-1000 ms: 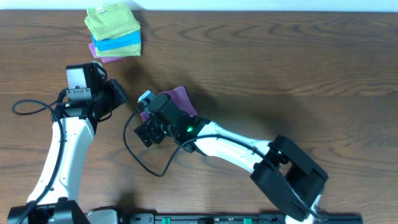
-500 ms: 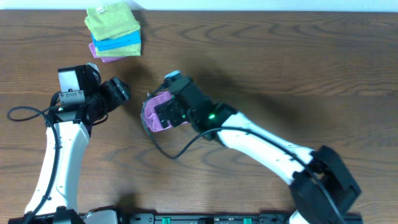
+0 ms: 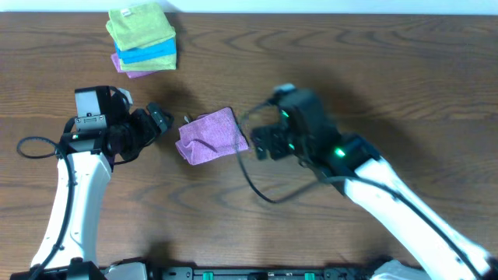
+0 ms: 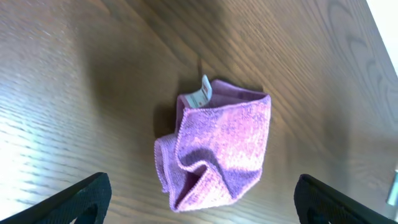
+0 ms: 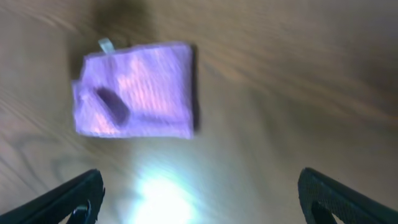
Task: Fold the cloth
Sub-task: 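Release the cloth and withdraw the right gripper to the right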
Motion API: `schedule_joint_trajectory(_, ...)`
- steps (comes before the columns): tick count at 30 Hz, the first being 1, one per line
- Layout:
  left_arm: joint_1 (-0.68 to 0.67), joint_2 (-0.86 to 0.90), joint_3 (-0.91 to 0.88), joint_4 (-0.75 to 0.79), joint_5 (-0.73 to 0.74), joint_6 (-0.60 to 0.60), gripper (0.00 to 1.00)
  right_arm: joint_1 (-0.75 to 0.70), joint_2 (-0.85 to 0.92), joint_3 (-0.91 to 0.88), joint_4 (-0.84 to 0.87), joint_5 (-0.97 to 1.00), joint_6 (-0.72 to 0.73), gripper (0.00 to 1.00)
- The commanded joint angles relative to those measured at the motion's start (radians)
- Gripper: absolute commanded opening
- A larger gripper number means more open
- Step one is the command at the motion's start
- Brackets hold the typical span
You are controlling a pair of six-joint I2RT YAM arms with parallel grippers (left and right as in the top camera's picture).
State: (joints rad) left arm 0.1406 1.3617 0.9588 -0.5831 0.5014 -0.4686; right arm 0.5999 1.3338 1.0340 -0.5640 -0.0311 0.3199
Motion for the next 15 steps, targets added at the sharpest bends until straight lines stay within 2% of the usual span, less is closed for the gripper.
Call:
schedule_joint_trajectory(1,0.005,-0.01,-0.044,0.001,0.055,-0.031,0.95,-0.044,-0.15,-0.117,-0.002,-0.004,-0.016,0.99)
schedule_joint_trajectory(6,0.004,-0.01,-0.117,0.047,0.133,-0.065,0.95,-0.1,-0.415,-0.283,-0.015,-0.003,0.003,0.99)
schedule_joint_trajectory(10,0.002,-0.01,-0.18,0.098,0.192,-0.108,0.95,-0.139,-0.618,-0.392,-0.092,-0.003,0.057,0.99)
schedule_joint_trajectory(15,0.002,-0.01,-0.268,0.174,0.214,-0.167,0.95,-0.156,-0.78,-0.47,-0.164,0.002,0.125,0.99)
